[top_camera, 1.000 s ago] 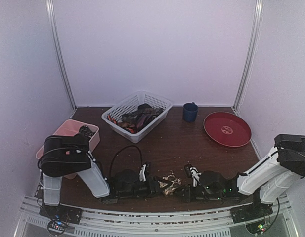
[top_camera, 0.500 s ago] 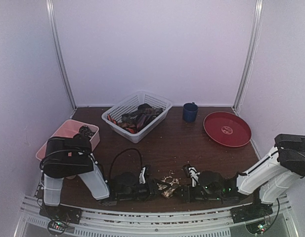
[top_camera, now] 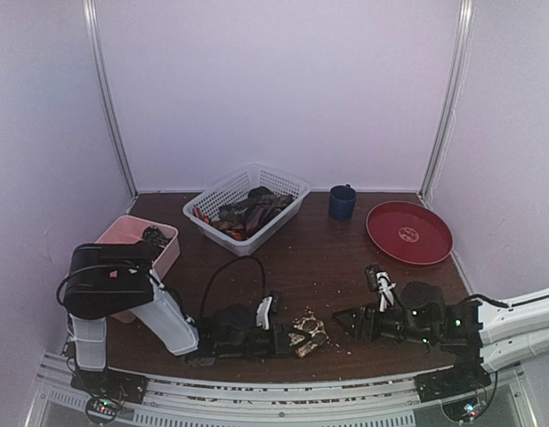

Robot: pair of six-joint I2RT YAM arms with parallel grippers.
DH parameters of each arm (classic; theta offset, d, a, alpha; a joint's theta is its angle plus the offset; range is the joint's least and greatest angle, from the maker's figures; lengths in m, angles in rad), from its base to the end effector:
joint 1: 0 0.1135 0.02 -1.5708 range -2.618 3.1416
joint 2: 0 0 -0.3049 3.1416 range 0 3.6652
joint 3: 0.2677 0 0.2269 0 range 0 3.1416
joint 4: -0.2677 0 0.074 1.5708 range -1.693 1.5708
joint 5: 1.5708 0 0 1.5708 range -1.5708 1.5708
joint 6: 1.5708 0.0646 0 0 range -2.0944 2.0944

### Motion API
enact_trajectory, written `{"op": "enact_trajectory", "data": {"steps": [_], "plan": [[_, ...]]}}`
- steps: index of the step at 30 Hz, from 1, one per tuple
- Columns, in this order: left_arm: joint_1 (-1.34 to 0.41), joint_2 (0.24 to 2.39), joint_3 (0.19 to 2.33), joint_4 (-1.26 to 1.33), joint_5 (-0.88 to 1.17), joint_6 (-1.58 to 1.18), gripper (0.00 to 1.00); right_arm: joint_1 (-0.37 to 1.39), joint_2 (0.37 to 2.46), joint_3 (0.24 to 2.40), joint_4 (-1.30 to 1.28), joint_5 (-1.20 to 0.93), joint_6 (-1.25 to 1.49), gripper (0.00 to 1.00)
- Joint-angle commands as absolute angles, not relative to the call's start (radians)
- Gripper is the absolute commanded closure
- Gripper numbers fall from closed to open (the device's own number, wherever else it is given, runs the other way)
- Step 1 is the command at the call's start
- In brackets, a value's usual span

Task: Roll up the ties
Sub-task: Fold the tie at the center of the board, then pick up the tie from the center of the board.

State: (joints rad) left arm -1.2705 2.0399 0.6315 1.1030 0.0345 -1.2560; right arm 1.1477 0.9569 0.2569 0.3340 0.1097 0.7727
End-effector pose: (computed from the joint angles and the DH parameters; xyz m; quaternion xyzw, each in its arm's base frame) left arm 0.1116 -0.3680 0.1376 0.0160 0.8062 -0.5677 0.1657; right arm 0.0801 0.1607 0.2182 -0.1228 0.8141 0.4376 0.3614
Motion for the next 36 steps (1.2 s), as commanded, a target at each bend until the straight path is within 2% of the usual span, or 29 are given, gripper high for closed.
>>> {"op": "enact_trajectory", "data": {"steps": [1, 4, 7, 18, 25, 30, 33, 36], "plan": [[-1.294, 1.922, 0.787, 0.665, -0.107, -0.855, 0.66, 1.046, 0.906, 0.282, 0.182, 0.114, 0.74, 0.36], [-1.346, 1.905, 0.88, 0.471, -0.289, -0.678, 0.66, 1.014, 0.895, 0.301, 0.151, 0.117, 0.746, 0.36], [-1.376, 1.916, 0.918, 0.442, -0.361, -0.585, 0.66, 1.001, 0.889, 0.32, 0.143, 0.132, 0.75, 0.37], [-1.462, 2.006, 1.09, 0.247, -0.62, -0.514, 0.66, 0.945, 0.862, 0.314, 0.148, 0.149, 0.791, 0.39], [-1.452, 2.039, 1.132, 0.196, -0.621, -0.531, 0.67, 0.944, 0.825, 0.293, 0.165, 0.158, 0.802, 0.38], [-1.452, 2.04, 1.127, 0.191, -0.599, -0.541, 0.64, 0.91, 0.913, 0.308, 0.22, 0.08, 0.785, 0.38], [-1.453, 2.055, 1.136, 0.174, -0.59, -0.549, 0.61, 0.903, 0.97, 0.335, 0.233, 0.044, 0.847, 0.42], [-1.453, 2.066, 1.145, 0.165, -0.568, -0.556, 0.58, 0.902, 1.014, 0.282, 0.351, -0.007, 0.91, 0.5]]}}
